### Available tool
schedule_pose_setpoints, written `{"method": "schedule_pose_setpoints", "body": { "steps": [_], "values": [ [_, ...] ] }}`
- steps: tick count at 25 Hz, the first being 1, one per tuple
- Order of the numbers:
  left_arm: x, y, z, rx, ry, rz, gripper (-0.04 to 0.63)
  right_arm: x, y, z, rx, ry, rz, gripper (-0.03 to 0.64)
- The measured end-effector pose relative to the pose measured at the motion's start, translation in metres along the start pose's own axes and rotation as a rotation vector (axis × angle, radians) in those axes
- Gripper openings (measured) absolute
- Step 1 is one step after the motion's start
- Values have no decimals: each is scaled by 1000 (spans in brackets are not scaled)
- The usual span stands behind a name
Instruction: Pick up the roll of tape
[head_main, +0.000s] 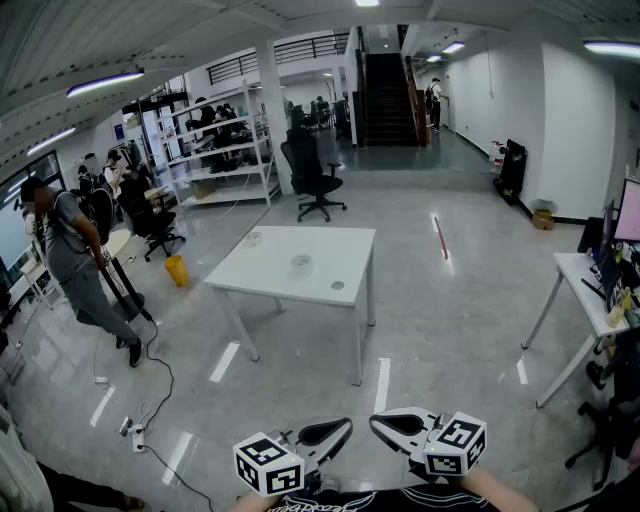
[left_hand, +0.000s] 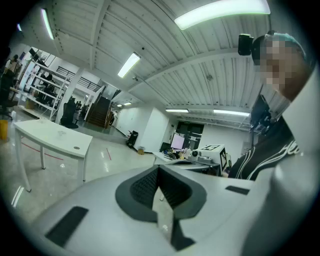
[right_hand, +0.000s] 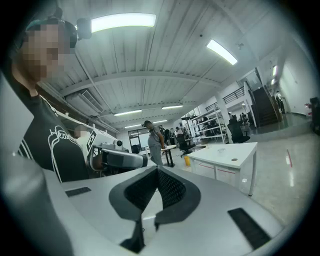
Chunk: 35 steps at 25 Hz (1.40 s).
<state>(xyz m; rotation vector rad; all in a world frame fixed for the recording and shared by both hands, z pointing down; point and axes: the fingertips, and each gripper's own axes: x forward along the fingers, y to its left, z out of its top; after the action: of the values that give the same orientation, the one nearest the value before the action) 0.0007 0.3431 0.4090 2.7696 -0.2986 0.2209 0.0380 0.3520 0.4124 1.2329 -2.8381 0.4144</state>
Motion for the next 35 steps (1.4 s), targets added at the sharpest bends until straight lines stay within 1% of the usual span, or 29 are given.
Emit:
{"method": "schedule_pose_setpoints", "body": {
  "steps": [9,14,18,21,25,28,32,35],
  "values": [
    [8,-9,0,17,7,-15,3,-10,1,1,-4,-2,-5,12],
    [9,-12,-3,17,6,-24,3,-16,3,-1,25,-15,-2,12],
    [12,-7,-2,13,4,-25,3,-13,-2,-5,-1,21,1,14],
    [14,5,-3,8,5,-8,3,-6,-11,-10,-10,50,7,14],
    [16,38,-2,-13,-1,12,3,18,-32,-11,-6,66,15,14],
    [21,74,1,-30,-8,17,3,47,-56,-11,-5,89,22,14],
    [35,139,12,-62,-15,31,3,93,-101,-8,3,122,23,14],
    [45,202,27,-72,-7,52,3,139,-144,1,19,137,17,14]
  ]
}}
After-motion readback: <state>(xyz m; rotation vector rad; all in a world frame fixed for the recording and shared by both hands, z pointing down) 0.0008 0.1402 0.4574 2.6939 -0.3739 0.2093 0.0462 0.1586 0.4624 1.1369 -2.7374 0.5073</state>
